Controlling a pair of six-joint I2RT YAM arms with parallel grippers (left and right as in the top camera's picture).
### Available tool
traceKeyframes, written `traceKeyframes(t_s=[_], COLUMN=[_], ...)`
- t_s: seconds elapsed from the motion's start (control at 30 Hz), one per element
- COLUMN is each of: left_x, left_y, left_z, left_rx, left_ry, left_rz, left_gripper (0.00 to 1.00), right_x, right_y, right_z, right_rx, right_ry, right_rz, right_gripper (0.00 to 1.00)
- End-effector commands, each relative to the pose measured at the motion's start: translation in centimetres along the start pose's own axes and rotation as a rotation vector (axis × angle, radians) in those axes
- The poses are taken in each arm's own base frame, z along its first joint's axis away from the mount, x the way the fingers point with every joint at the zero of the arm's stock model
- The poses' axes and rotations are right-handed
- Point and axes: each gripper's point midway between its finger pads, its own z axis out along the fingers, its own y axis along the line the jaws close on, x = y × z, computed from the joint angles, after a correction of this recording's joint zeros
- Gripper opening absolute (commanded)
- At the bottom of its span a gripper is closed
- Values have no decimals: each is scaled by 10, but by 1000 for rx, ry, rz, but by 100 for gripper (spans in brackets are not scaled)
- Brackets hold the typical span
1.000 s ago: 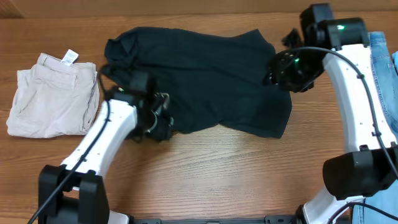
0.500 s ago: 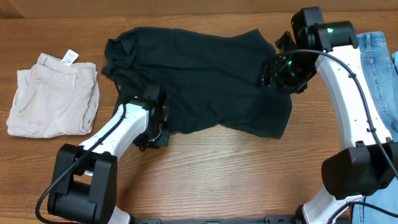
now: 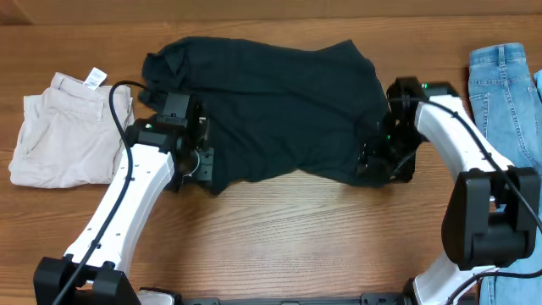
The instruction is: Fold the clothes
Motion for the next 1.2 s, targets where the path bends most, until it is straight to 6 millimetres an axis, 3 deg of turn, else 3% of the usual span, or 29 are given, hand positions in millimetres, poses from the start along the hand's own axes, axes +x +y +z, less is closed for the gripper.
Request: traceKeyframes(t_s=[0.0,0.17,0.47,0.53,0.63,0.67,0.8,1.03,1.1,1.13,1.17], left_x=[3,6,24,24,22,21,25,1,-1,0,1], left_y=[-28,-44,-38,-38,-29,-26,-7,7,10,14,18], left_z=[11,30,91,96,99,97,77,-1,-18,-24,-29], left_rx=[121,141,75,72,22,3,-108,-180,-182,-191,-199], left_ry=[9,43,235,244,237,238,280,156,114,103,96], left_rz=[101,183,151,152,146,138,95,66,55,50,41], left_gripper=[53,60,45,40,15,4,4,4,4,4,4], right_x=[5,-7,-8,-9,-12,-13,-19,-32,-37,-39,-40], right_y=[-18,-10,-5,-5,-4,-3,-1,2,-8,-15,-24], right_z=[41,60,59,59,59,59,58,56,56,57,56], right_rx=[9,-70,-95,-96,-101,-103,-113,-126,-73,-33,11], right_ry=[16,-38,-38,-41,-53,-58,-83,-135,-163,-177,-192], right_rz=[130,116,109,109,105,103,96,84,115,144,173], right_gripper=[69,67,67,68,68,68,67,65,42,24,13])
